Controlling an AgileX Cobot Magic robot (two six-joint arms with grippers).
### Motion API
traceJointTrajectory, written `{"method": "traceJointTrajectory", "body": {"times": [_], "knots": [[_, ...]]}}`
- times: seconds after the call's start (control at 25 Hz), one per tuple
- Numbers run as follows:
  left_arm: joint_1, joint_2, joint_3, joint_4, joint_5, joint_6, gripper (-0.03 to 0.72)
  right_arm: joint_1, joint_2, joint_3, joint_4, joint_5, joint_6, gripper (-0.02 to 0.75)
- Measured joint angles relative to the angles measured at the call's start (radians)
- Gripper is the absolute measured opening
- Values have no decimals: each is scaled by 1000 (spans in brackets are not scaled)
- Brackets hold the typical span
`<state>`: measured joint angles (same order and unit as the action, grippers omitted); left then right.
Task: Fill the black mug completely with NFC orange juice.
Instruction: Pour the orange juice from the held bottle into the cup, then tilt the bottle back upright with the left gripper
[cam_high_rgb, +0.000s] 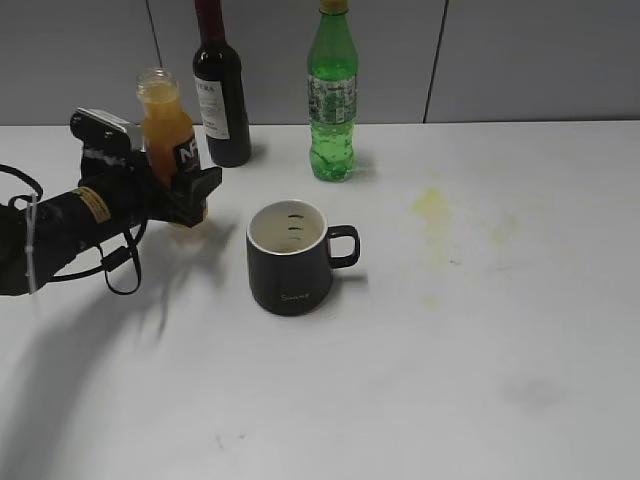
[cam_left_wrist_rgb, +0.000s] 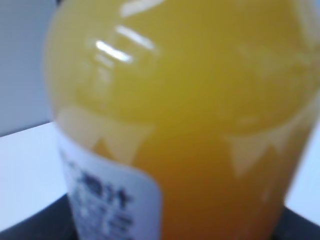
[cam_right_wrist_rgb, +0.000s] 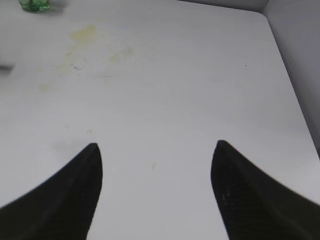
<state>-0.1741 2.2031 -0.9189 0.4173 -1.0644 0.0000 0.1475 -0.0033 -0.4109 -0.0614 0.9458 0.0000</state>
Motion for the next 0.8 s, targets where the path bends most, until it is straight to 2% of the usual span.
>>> {"method": "traceJointTrajectory", "body": {"times": [0.32,0.8], "knots": [[-78,-28,1,29,56,0,468,0,0,0,0,0,0,519],[-100,-29,2,100,91,47,468,0,0,0,0,0,0,519]]}}
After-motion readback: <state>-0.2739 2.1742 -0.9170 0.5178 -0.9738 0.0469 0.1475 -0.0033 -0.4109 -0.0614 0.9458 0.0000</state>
